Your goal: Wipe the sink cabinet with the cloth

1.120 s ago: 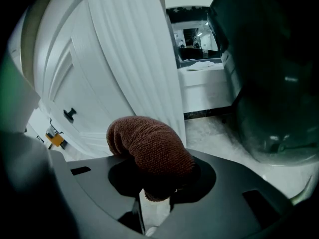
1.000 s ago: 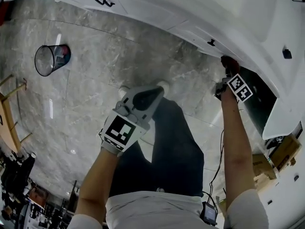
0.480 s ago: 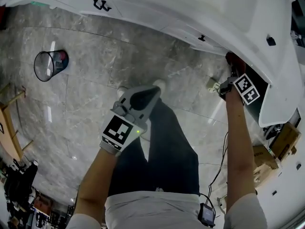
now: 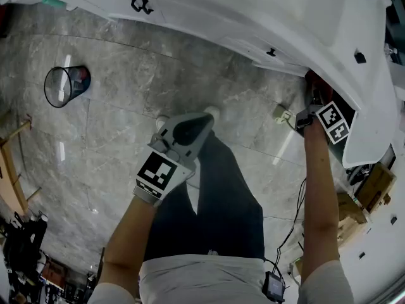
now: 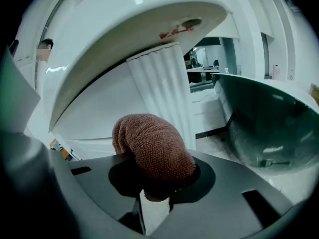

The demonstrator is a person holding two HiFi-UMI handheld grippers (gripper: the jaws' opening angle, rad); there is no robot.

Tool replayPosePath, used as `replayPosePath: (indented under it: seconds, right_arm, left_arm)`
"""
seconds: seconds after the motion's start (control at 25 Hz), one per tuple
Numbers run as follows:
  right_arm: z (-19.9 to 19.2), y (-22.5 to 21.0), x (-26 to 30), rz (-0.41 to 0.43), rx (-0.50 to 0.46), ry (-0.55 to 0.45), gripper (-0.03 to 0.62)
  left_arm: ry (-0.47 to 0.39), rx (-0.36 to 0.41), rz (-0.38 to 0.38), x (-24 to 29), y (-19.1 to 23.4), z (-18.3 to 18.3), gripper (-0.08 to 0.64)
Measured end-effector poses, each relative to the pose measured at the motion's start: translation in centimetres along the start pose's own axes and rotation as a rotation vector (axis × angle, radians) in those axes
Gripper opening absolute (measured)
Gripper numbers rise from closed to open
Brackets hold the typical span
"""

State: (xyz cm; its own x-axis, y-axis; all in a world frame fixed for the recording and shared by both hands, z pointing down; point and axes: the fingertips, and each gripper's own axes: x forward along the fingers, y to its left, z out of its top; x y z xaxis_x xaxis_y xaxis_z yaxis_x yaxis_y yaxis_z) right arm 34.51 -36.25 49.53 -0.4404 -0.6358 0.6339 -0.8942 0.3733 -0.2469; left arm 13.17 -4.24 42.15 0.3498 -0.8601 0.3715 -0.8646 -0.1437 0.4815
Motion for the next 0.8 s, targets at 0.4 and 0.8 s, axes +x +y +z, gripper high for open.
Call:
replayPosePath:
  seconds: [0.4,0.8]
  right_arm:
    - [0.1,7.2,0.7,0.107,-0.032,-0.002,0.114]
    - [-2.0,17.7,2.9,0.246,-0.031,0.031,0.114]
  left_arm:
    - [-0.02,0.0,0.023,-2.3,1.9,-0.2,0.012]
    - [-0.069,-0.049,0.113,-6.0,5.5,-0.7,0.012]
